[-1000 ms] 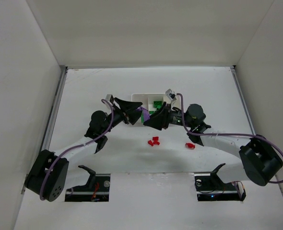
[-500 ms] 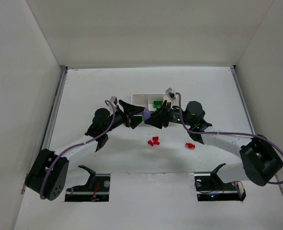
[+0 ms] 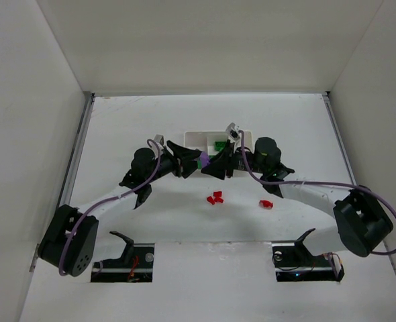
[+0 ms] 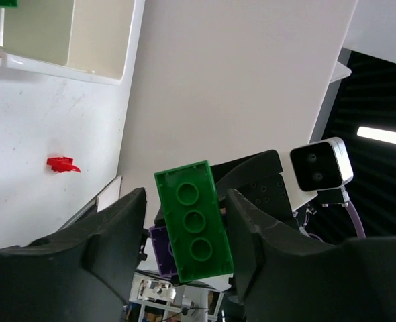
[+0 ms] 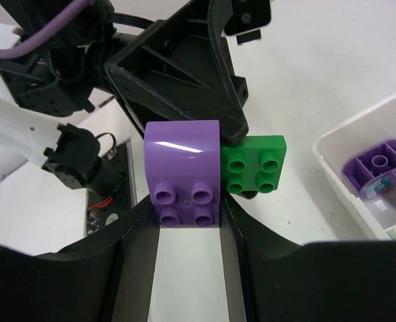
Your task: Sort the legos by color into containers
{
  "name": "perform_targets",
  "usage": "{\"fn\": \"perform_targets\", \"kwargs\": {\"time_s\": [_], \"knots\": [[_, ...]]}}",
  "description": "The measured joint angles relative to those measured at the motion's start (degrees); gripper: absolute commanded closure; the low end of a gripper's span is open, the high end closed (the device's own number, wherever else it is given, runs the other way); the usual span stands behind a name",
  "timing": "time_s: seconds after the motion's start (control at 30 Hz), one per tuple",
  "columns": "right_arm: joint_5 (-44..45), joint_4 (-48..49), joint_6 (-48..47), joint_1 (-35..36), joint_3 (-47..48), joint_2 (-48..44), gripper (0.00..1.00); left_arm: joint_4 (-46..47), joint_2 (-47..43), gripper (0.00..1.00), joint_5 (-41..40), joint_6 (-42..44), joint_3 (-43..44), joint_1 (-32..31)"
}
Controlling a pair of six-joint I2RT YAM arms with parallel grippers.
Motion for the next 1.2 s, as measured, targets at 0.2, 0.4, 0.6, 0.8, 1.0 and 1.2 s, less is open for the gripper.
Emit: {"fn": "perform_targets", "kwargs": {"time_s": [0.2,0.4,0.6,0.8,1.0,1.2], "knots": [[0.5,-0.7,-1.5,0.1,0.5,2.5,0.74,-0.3,1.2,0.60,-0.9,0.0,0.0,0.3],[0.8,-0.9,-1.9,0.4,0.8,4.2,0.75,1.2,3.6,0.51,-1.5,-0.8,0.0,0.3],[0.9,-0.9,-2.0,0.5,1.0,4.2,0.75,2.0,3.9,0.67,-1.5,-0.8,0.0,0.1],[1.0,-0.8,-2.6,0.5,1.2,4.2,0.76,2.4,3.9,0.84,-1.8,-1.1,0.0,0.0],[2.1,-0.8,-2.4,0.5,1.2,3.3,0.76,4.3,3.6,0.89,-1.1,-1.3,-0.7,0.8],[4.5,-1.0,-0.5,-0.7,0.2,0.0,0.76,6.8,0.5,0.89,2.1,-0.7,-3.0,4.9]]}}
